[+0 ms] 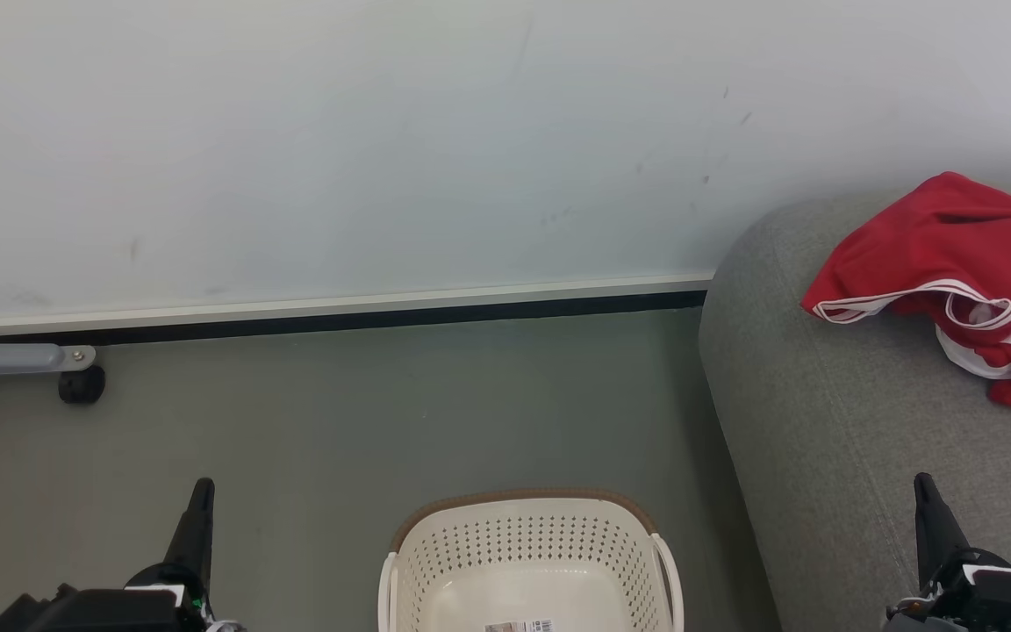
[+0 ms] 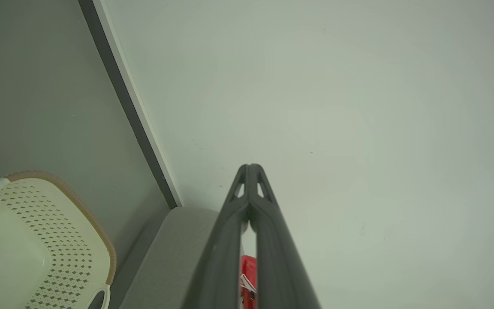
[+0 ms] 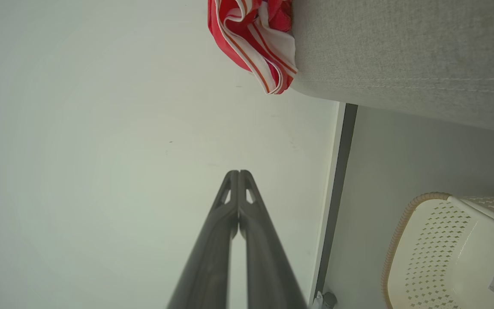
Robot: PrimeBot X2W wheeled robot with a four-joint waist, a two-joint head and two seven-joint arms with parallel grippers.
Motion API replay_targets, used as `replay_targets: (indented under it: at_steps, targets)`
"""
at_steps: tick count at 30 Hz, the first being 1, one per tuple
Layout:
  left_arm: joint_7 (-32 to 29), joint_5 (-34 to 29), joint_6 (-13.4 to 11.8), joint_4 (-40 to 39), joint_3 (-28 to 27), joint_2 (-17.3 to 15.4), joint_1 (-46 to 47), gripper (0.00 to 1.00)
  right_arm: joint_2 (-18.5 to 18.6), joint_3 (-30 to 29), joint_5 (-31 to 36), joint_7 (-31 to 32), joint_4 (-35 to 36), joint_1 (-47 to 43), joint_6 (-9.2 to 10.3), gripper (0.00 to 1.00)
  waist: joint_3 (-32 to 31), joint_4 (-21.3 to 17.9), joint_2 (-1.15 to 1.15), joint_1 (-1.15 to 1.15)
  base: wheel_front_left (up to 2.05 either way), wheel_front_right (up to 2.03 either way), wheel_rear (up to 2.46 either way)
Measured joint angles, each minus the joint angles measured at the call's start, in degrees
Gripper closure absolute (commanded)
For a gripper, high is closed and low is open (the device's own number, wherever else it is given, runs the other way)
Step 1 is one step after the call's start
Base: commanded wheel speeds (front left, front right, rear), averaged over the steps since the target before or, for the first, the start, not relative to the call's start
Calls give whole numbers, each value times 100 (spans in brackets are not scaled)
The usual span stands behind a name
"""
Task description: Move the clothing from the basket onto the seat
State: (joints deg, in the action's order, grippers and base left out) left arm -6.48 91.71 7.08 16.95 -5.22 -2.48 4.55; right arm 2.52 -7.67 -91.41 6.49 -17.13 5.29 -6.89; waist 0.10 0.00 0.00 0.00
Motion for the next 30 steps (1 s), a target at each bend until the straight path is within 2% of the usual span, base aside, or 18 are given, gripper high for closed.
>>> replay_targets:
  at_steps: [30]
  targets:
    - [0, 0, 0, 0, 1, 0, 0, 100, -1, 1, -1, 0, 0, 0, 0, 100, 0, 0, 0, 0, 0, 0, 0]
